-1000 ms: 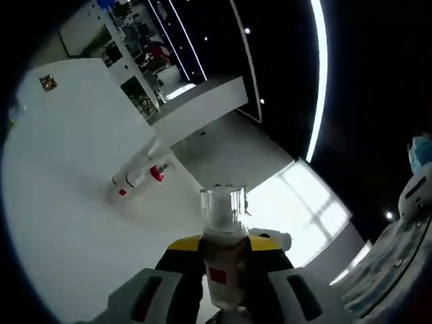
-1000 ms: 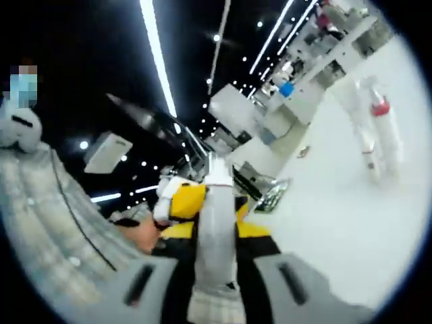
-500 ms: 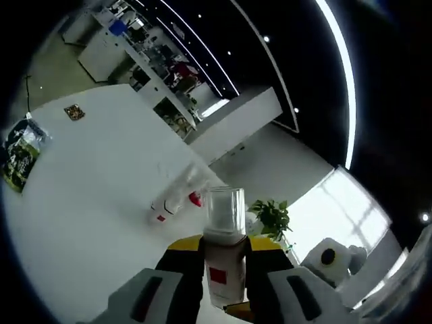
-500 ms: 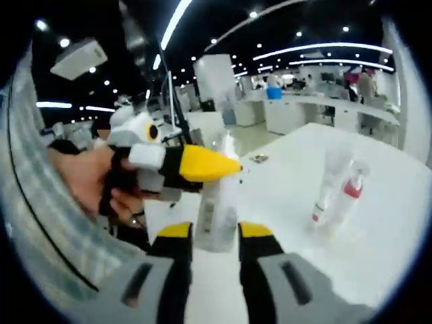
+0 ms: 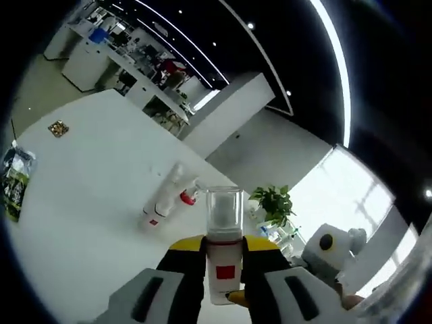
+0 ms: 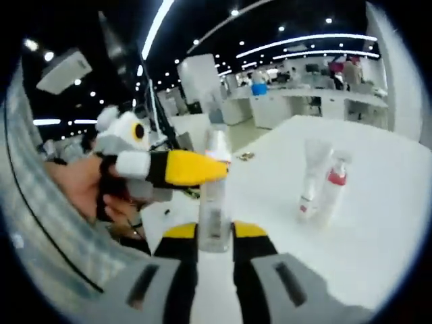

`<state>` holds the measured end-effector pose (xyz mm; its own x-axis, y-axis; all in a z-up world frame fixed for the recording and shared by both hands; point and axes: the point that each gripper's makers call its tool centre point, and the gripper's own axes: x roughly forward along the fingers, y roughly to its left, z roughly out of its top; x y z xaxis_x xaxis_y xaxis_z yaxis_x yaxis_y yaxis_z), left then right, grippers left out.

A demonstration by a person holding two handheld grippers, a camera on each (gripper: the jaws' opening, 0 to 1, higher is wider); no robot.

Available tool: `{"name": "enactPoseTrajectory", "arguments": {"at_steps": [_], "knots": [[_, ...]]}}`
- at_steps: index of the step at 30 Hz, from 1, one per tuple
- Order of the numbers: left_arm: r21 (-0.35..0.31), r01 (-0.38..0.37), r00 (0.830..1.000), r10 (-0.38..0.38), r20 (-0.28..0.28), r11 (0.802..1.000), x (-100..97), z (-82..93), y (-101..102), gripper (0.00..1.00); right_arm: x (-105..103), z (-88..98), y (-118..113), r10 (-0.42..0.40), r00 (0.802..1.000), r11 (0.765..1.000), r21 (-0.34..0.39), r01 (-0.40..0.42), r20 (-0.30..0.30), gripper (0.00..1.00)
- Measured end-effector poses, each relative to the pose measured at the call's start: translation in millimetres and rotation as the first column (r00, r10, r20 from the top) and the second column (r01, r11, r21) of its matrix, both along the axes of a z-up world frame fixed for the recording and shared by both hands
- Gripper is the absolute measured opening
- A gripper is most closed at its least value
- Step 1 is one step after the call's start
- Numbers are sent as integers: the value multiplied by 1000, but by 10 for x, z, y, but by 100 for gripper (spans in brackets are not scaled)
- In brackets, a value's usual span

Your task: Arrange the skincare products in the storage area until every visible bottle or jar stands upright without overlapping.

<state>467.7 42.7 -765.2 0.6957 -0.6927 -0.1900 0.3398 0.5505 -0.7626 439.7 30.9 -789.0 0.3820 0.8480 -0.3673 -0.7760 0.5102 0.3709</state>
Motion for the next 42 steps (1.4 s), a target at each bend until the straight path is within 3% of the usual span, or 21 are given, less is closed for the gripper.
{"name": "enactPoseTrajectory", "arguments": {"at_steps": [2, 6, 8, 14, 16, 21, 24, 26, 28, 29, 32, 42], "knots": [[-14, 16, 1000, -16, -6, 1000, -11, 41, -11, 22, -16, 37, -7, -7, 1000, 998, 55, 8, -26, 16], [-10, 95, 995, -94, 41, 995, -41, 121, -85, 23, -66, 101, 6, -17, 996, 986, 166, 32, -90, 16], [-43, 114, 993, -113, 37, 992, -50, 150, -110, 23, -84, 141, -10, -25, 991, 973, 223, 54, -130, 16], [-73, 159, 985, -154, 74, 985, -96, 242, -182, 24, -124, 223, -67, -19, 988, 959, 278, 61, -151, 16], [-98, 185, 981, -177, 81, 978, -138, 282, -207, 25, -191, 345, -22, 45, 980, 924, 381, 32, -192, 16], [-205, 220, 975, -206, 87, 954, -232, 395, -238, 26, -276, 492, 14, 142, 965, 867, 497, -15, -219, 16], [-276, 245, 969, -225, 102, 930, -300, 479, -275, 25, -355, 565, 6, 218, 938, 814, 581, -22, -269, 16], [-279, 252, 967, -230, 111, 927, -324, 480, -292, 25, -409, 583, 2, 261, 915, 783, 621, -14, -308, 16], [-273, 263, 963, -235, 132, 925, -360, 493, -329, 24, -404, 547, -12, 253, 919, 781, 624, -10, -302, 16], [-274, 273, 961, -246, 129, 922, -374, 484, -351, 24, -444, 544, -6, 276, 903, 773, 634, -5, -329, 16], [-273, 298, 954, -271, 131, 915, -417, 462, -393, 24, -484, 529, 6, 287, 896, 772, 635, -8, -338, 16], [-261, 250, 967, -228, 115, 932, -336, 402, -359, 23, -415, 479, -9, 251, 905, 782, 623, 20, -344, 17]]}}
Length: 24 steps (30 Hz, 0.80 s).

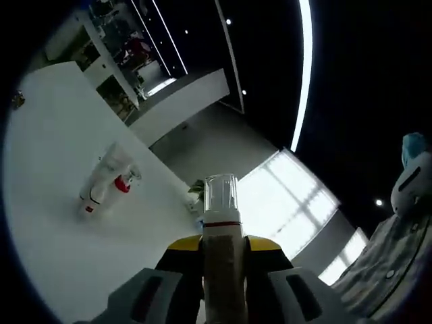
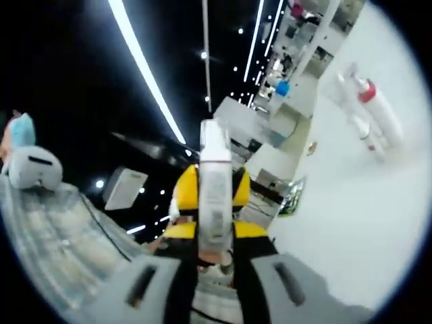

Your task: Arrange the skincare products in the storage area until every visible bottle or jar stands upright without overlapping.

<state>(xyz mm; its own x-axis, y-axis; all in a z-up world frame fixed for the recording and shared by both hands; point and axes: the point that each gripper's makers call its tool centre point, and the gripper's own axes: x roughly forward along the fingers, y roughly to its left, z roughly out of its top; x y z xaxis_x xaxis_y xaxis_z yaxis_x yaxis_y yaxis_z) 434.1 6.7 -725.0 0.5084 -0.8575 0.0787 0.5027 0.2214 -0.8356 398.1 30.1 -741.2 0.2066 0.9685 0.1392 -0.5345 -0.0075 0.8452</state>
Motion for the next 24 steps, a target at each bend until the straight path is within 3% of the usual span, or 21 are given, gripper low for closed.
{"name": "enactPoseTrajectory", "arguments": {"at_steps": [6, 10, 12, 13, 15, 16, 17, 20, 24], "knots": [[15, -39, 999, 39, -4, 999, 65, -14, 62, 23, 86, 5, 12, -26, 1000, 1000, -8, 26, 4, 17], [36, -83, 997, 83, 3, 996, 125, -32, 147, 23, 146, -6, 49, -44, 998, 998, -42, 46, 48, 17], [38, -98, 995, 98, 6, 994, 138, -41, 182, 23, 146, -59, 95, -37, 996, 994, -96, 44, 76, 21], [38, -95, 995, 93, 39, 995, 120, -5, 179, 23, 138, -66, 133, -31, 996, 992, -117, 41, 85, 23], [55, -105, 993, 102, 63, 993, 110, 7, 181, 23, 116, -38, 174, -16, 996, 993, -117, 26, 90, 19], [65, -108, 993, 104, 57, 992, 110, -10, 179, 23, 70, 42, 186, 10, 992, 996, -86, 1, 123, 18], [41, -116, 993, 114, 40, 992, 129, 3, 183, 23, 108, 9, 159, -13, 994, 994, -107, 25, 109, 17], [7, -121, 992, 120, 48, 993, 150, 42, 193, 23, 130, 47, 104, -10, 997, 997, -76, 16, 78, 16], [-20, -109, 993, 110, 43, 994, 138, 60, 178, 23, 112, 61, 86, 6, 997, 998, -67, -1, 76, 16]]}}
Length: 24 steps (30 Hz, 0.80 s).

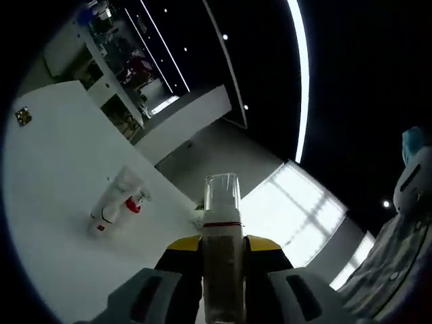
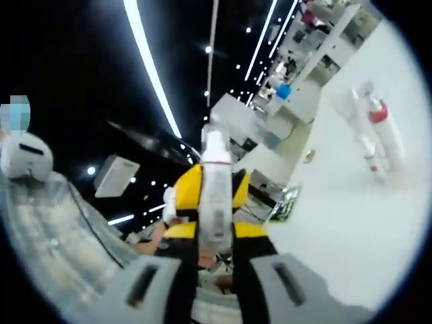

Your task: Arrange the skincare products in the storage area until every visible bottle or jar stands upright without overlapping.

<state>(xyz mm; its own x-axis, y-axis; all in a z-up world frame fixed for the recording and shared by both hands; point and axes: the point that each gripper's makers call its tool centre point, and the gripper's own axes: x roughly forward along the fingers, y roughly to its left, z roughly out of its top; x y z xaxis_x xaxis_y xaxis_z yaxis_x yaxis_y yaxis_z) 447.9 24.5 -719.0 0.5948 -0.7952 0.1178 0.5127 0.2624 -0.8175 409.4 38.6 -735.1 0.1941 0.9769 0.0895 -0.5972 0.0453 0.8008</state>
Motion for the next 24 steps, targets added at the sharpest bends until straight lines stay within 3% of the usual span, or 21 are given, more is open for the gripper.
{"name": "enactPoseTrajectory", "arguments": {"at_steps": [3, 10, 20, 24], "knots": [[-50, 33, 999, -34, -21, 998, -41, 11, -36, 23, -29, 10, -29, 19, 1000, 1000, 16, -19, -8, 15], [-20, 143, 990, -143, -16, 990, -224, -23, -209, 25, -75, 32, -77, 58, 998, 998, 33, -58, -16, 15], [-28, 178, 984, -178, -15, 984, -241, 29, -228, 24, -64, 79, -60, 80, 996, 994, 71, -77, -34, 16], [1, 145, 989, -145, -15, 989, -194, -9, -150, 24, -14, 58, -18, 47, 999, 998, 42, -47, 4, 16]]}}
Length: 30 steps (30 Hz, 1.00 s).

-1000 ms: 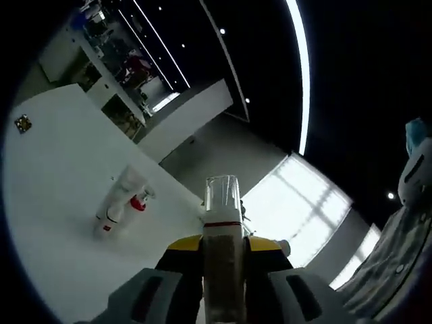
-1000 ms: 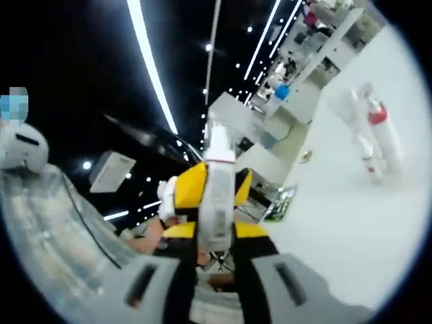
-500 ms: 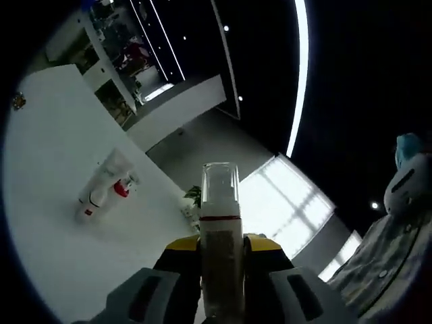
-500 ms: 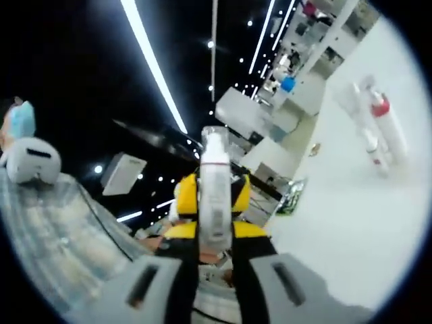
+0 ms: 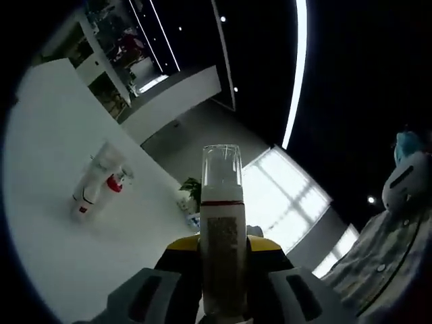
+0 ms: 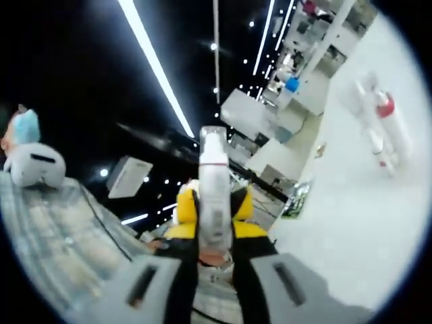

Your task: Arrange the skincare products in the storage area until every visible bottle or jar stands upright without overlapping.

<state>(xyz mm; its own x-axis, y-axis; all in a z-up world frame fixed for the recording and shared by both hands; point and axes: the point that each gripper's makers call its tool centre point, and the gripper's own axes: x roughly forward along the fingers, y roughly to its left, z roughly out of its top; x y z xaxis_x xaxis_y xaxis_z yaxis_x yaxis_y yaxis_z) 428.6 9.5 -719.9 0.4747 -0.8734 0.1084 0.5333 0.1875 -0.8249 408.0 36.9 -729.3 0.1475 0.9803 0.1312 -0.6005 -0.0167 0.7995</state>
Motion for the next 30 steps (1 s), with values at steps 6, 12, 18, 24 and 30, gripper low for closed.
{"name": "enactPoseTrajectory", "arguments": {"at_steps": [6, 12, 18, 24, 30], "knots": [[36, -38, 999, 38, -1, 999, 73, -16, 140, 23, 89, -14, 12, -50, 998, 998, -44, 52, 37, 21], [141, -78, 995, 69, 67, 987, 200, 84, 239, 23, 229, 82, -84, -97, 990, 991, -82, 106, 102, 26], [232, -75, 994, 53, 98, 970, 309, 236, 221, 23, 420, 275, -200, -188, 968, 976, -74, 202, 163, 34], [289, -62, 991, 23, 136, 955, 320, 351, 171, 23, 514, 488, -290, -257, 949, 964, -24, 266, 183, 36], [360, -17, 990, -35, 137, 933, 157, 162, 90, 23, 513, 595, -279, -273, 943, 960, -4, 279, 191, 35]]}}
